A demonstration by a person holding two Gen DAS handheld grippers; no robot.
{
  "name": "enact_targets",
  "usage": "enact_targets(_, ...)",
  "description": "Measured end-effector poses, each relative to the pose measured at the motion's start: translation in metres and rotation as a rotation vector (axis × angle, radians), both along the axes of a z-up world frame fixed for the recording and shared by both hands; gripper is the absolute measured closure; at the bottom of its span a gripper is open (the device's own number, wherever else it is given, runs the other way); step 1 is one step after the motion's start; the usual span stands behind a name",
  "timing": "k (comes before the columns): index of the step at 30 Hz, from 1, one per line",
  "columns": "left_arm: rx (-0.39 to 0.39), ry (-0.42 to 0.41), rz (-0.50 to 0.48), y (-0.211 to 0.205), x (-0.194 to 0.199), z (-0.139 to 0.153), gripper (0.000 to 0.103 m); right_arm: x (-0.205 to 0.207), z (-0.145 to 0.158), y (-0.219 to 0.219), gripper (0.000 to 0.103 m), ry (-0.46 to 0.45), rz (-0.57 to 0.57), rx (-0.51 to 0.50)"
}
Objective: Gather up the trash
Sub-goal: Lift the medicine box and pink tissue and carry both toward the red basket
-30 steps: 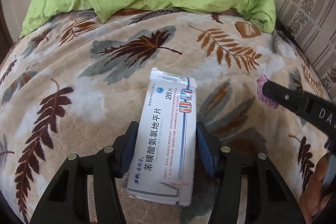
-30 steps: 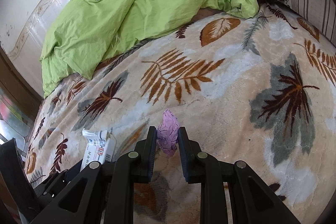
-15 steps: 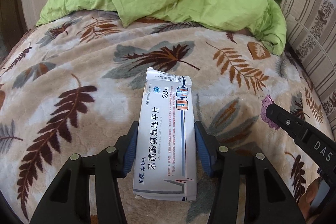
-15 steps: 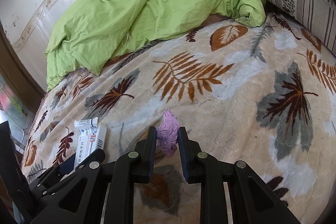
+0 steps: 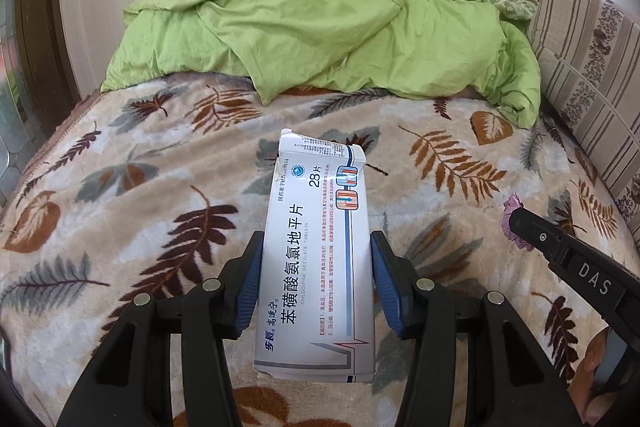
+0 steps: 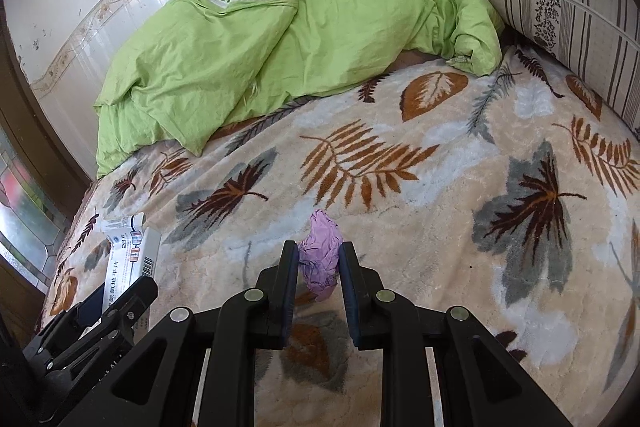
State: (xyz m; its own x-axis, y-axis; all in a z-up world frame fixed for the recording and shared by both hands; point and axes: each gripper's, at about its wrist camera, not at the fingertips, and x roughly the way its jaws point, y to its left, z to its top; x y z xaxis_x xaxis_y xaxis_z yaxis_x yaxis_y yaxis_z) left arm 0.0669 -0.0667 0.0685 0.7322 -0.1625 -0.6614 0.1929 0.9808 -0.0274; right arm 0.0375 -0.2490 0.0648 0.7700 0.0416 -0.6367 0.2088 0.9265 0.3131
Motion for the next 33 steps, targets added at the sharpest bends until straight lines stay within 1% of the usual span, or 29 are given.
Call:
enact_targets(4, 0.008, -0.017, 0.005, 0.004, -0.006, 0.01, 0.053, -0.005, 0.008, 0.005, 0.081, -0.012, 0.004, -0.01)
enact_targets(16, 0.046, -0.113, 0.008, 0.008, -0.037, 0.044, 0.053, -0.031, 0.032, 0.012, 0.081, -0.046, 0.008, -0.033)
enact_targets(22, 0.046, -0.139, 0.001, 0.01, -0.054, 0.062, 0.053, -0.047, 0.047, 0.015, 0.081, -0.07, 0.005, -0.049)
enact_targets(26, 0.059, -0.175, -0.008, 0.008, -0.07, 0.075, 0.053, -0.061, 0.058, 0.013, 0.081, -0.091, 0.001, -0.049)
enact_targets(33, 0.068, -0.218, -0.007, 0.012, -0.092, 0.094, 0.053, -0.096, 0.081, 0.011, 0.081, -0.146, -0.001, -0.085)
